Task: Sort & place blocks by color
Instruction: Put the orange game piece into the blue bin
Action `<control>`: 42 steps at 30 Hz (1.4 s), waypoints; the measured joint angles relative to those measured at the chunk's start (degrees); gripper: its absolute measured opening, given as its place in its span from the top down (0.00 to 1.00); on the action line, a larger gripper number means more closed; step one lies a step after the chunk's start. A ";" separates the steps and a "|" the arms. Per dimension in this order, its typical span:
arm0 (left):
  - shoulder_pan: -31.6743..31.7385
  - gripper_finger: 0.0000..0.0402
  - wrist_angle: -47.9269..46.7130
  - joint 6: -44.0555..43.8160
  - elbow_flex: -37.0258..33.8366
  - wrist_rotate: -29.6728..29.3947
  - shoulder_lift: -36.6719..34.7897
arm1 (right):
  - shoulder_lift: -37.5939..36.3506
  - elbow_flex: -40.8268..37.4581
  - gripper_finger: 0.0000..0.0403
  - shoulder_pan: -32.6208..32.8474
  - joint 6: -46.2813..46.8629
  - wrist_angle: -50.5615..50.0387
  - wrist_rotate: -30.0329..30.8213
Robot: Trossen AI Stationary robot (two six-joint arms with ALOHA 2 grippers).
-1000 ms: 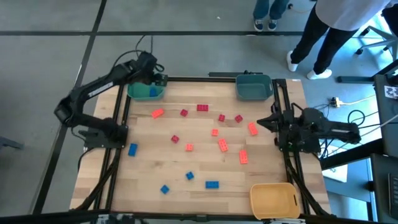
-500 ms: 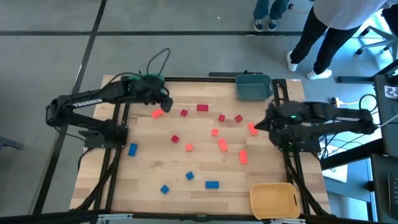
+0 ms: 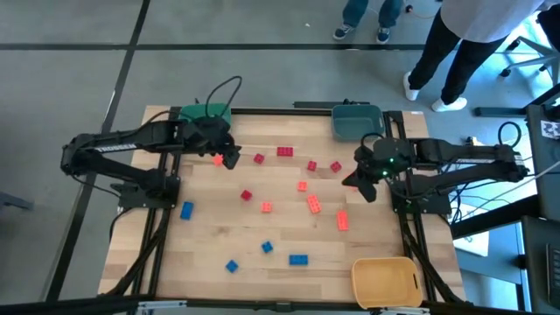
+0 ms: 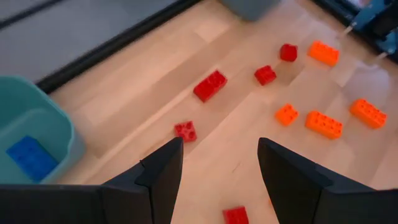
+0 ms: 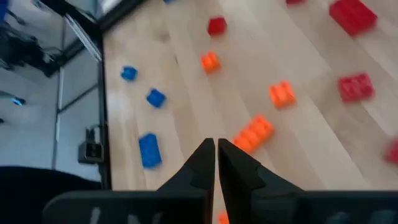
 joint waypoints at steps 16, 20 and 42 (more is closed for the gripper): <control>-3.82 0.50 0.15 0.36 -0.02 -5.08 -8.99 | 8.54 -0.02 0.91 0.00 4.59 0.53 5.63; -4.46 0.50 0.16 0.36 -0.02 -5.08 -9.58 | 11.65 -0.02 0.81 -0.02 8.44 -3.29 5.62; -5.49 0.50 0.14 0.18 -0.04 -4.99 -9.52 | 20.79 -0.04 0.58 -3.87 18.69 -10.04 7.14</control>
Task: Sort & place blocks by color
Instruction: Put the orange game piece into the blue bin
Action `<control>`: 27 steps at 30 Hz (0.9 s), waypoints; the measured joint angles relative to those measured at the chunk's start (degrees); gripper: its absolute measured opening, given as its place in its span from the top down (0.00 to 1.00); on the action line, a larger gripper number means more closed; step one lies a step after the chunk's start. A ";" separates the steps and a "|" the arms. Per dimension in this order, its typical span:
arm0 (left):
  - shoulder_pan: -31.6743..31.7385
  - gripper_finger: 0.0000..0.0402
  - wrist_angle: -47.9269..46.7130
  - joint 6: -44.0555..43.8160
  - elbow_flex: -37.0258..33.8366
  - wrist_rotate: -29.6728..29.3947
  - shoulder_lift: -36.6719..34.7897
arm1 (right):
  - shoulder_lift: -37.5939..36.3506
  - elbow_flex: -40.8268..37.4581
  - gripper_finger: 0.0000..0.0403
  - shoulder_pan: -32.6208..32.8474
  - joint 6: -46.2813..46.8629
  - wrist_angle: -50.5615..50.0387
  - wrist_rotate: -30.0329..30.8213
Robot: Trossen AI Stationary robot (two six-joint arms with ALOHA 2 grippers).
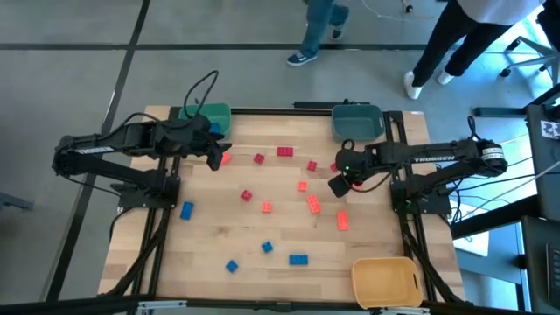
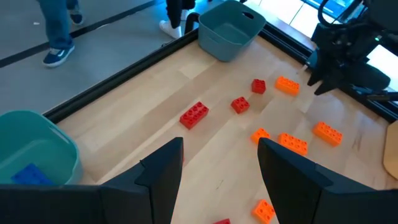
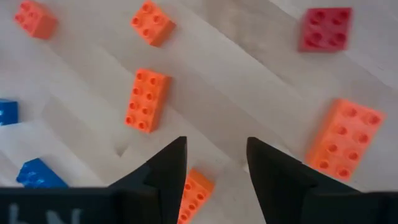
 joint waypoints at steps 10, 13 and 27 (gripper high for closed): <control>0.00 0.50 0.02 0.00 -0.07 0.09 0.00 | 0.08 -0.02 0.58 -6.86 9.36 -11.18 1.30; 0.00 0.50 0.02 -0.01 -0.07 0.09 0.00 | 0.73 -0.04 0.58 -8.47 8.25 -12.45 1.51; 0.02 0.50 0.26 -0.04 -0.07 0.09 0.01 | 9.65 -0.04 0.58 -12.08 3.91 -12.89 0.66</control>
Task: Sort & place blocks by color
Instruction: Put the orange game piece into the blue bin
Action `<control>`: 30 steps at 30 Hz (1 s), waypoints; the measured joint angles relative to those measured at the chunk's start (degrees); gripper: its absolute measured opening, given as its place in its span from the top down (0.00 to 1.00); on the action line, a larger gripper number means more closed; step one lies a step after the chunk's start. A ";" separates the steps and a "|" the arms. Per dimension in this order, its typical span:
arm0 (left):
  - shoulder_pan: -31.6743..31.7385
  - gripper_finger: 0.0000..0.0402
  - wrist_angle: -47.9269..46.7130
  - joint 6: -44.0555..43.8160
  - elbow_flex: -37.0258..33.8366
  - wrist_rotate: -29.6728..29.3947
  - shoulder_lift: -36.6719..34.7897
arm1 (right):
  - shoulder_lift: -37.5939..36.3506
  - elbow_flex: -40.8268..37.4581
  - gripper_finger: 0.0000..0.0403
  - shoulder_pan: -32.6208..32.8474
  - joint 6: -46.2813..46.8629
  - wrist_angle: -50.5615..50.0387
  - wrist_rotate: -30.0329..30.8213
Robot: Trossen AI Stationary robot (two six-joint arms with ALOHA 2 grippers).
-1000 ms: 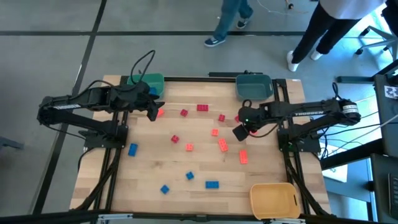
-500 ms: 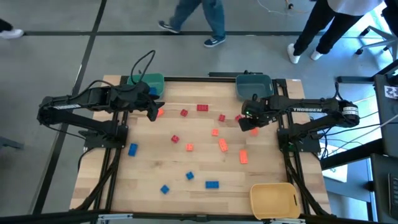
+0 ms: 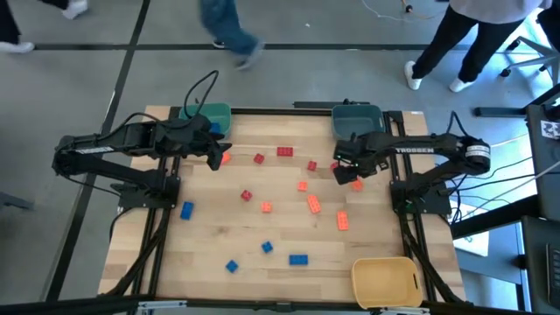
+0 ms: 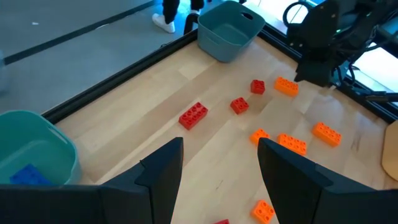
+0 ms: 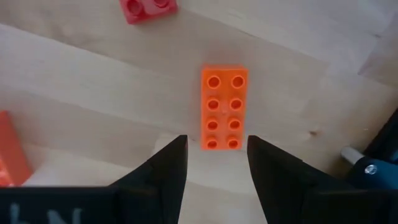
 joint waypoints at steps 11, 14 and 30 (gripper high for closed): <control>0.00 0.50 0.00 -0.04 0.02 -0.02 -0.01 | 4.22 0.00 0.58 -1.75 -7.09 -1.24 -3.44; 0.00 0.50 0.00 -0.04 0.00 -0.02 -0.01 | 4.61 0.00 0.58 -1.75 -9.73 -1.20 -3.70; -0.02 0.50 0.00 0.07 0.00 -0.04 -0.01 | 4.83 -0.17 0.58 -2.46 -9.12 4.66 -3.63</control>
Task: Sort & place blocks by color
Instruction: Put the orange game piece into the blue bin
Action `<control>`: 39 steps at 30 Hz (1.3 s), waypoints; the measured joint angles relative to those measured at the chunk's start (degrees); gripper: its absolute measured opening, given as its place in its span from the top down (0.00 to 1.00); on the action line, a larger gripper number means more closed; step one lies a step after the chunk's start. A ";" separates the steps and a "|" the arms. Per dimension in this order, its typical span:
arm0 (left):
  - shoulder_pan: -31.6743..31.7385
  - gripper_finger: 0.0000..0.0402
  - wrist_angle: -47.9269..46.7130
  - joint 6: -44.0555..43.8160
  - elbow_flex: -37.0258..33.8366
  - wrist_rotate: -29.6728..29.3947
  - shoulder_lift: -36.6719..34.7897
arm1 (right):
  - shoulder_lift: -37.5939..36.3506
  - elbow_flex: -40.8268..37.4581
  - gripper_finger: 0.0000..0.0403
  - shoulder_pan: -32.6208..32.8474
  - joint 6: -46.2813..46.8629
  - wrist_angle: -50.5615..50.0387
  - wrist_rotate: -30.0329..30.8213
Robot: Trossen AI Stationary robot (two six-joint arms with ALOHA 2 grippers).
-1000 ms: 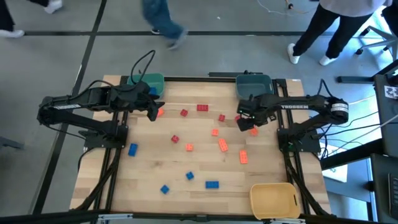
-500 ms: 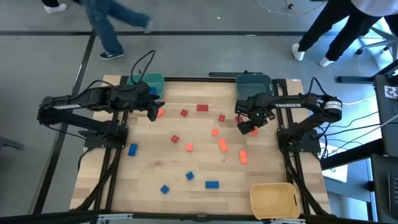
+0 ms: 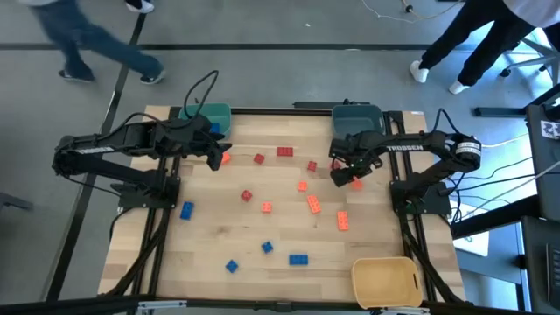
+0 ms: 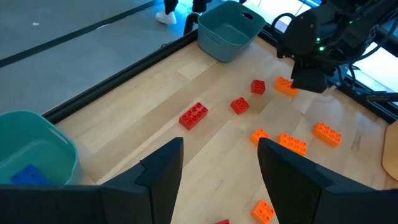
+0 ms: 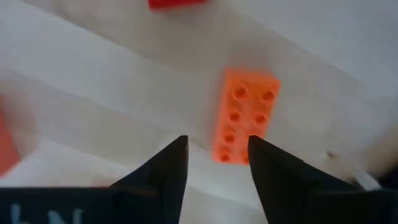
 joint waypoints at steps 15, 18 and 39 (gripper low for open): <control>0.01 0.50 0.00 0.08 0.01 -0.02 0.00 | 0.02 -5.54 0.58 -1.92 1.50 2.93 -2.07; 0.02 0.50 0.00 0.09 0.00 -0.02 0.02 | 0.02 -5.54 0.58 -1.91 1.29 3.82 -2.07; 0.02 0.50 0.39 0.09 0.02 -0.06 0.02 | 4.61 -8.75 0.58 -4.05 1.38 11.15 -4.74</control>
